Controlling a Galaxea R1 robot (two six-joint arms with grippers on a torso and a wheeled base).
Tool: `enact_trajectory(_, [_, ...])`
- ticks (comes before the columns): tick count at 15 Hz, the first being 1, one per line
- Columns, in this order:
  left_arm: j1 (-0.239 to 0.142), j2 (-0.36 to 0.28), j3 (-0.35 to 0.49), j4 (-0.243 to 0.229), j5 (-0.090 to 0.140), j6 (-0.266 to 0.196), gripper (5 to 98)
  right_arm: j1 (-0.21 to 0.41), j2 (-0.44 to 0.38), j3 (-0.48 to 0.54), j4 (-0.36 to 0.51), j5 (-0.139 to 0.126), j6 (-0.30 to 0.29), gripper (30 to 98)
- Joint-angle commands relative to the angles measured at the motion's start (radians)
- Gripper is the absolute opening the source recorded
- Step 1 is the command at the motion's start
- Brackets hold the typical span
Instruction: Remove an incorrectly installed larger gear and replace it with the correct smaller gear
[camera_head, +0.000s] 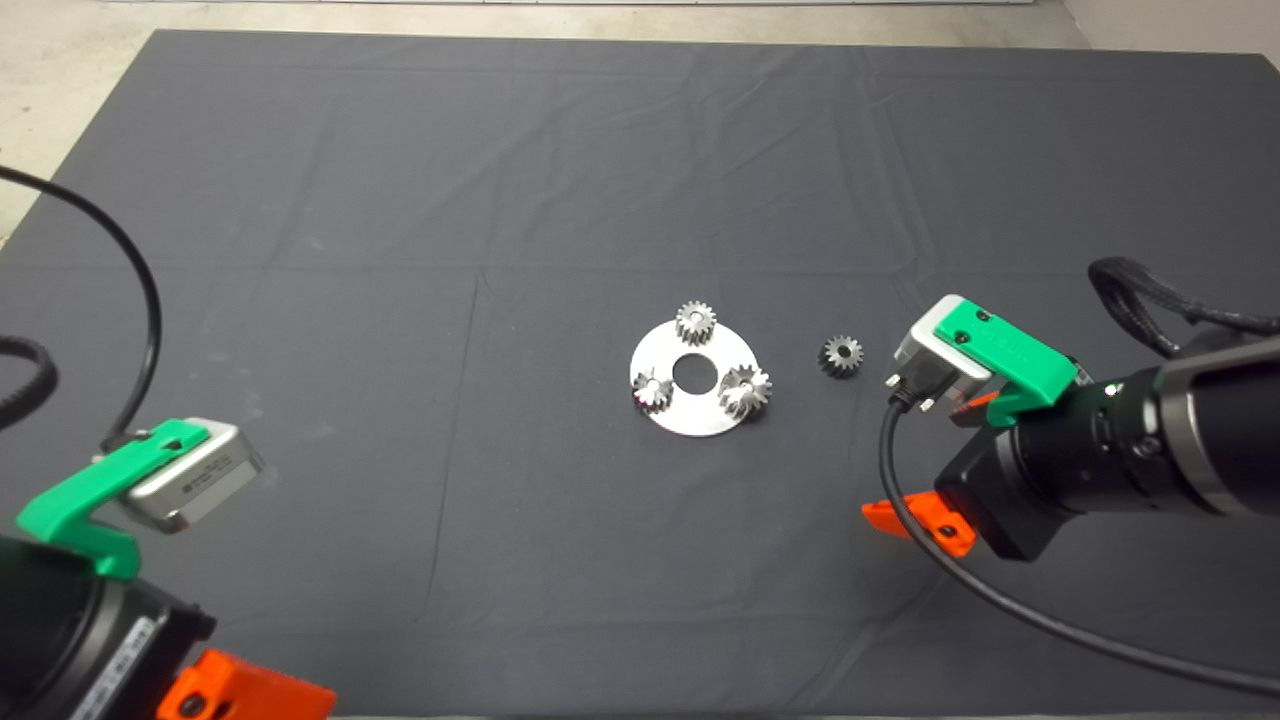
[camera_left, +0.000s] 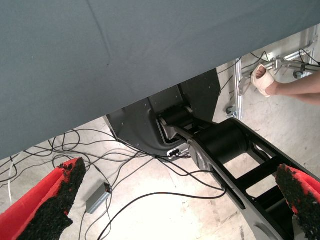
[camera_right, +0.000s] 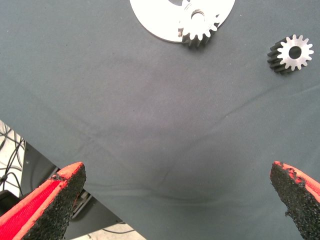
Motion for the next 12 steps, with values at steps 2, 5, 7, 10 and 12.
enact_trajectory(2, [-0.002,0.002,0.015,-0.014,-0.003,0.004,97.6,-0.042,0.001,-0.036,-0.123,-0.034,-0.016,97.8])
enact_trajectory(5, [-0.002,0.0,0.015,-0.014,-0.001,0.003,97.6,-0.099,0.001,-0.076,-0.186,-0.034,-0.031,97.8])
enact_trajectory(7, [-0.002,0.0,0.015,-0.014,-0.001,0.003,97.6,-0.144,0.004,-0.107,-0.237,-0.035,-0.056,97.8])
enact_trajectory(10, [-0.002,0.0,0.015,-0.014,-0.001,0.001,97.6,-0.208,0.004,-0.143,-0.295,-0.036,-0.086,97.8])
enact_trajectory(12, [-0.002,0.0,0.015,-0.014,-0.001,0.001,97.6,-0.232,0.007,-0.156,-0.333,-0.036,-0.112,97.8])
